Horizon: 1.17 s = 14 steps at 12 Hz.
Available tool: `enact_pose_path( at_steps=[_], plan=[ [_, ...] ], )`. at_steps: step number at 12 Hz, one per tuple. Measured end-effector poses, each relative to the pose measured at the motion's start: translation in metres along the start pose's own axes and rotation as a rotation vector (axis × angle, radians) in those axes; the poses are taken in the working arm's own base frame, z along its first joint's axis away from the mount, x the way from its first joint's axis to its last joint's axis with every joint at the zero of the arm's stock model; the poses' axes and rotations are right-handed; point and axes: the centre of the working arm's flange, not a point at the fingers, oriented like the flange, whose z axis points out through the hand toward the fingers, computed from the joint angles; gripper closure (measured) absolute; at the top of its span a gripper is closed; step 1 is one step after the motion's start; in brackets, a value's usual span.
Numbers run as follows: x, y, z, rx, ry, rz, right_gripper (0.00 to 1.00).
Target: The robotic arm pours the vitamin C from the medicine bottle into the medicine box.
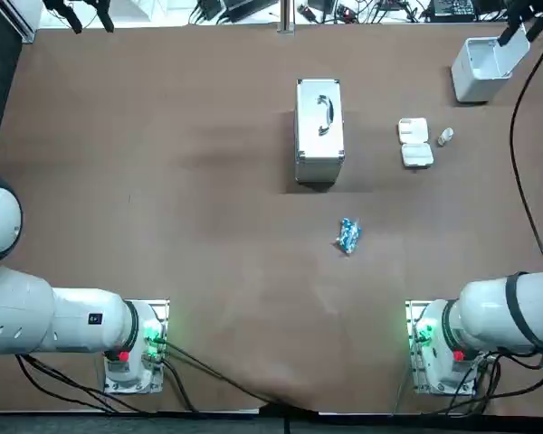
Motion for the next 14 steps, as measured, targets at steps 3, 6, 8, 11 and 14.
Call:
enact_pose_path(
  at_steps=[3,6,8,11,14],
  plan=[
    [-0.026,0.054,0.029,0.146,0.039,-0.049,0.00],
    [-0.039,0.083,0.055,0.217,0.074,-0.138,0.00],
    [-0.038,0.088,0.064,0.218,0.109,-0.246,0.00],
    [-0.045,0.108,0.087,0.259,0.191,-0.381,0.00],
    [-0.048,0.132,0.122,0.321,0.309,-0.530,0.00]
  ],
)
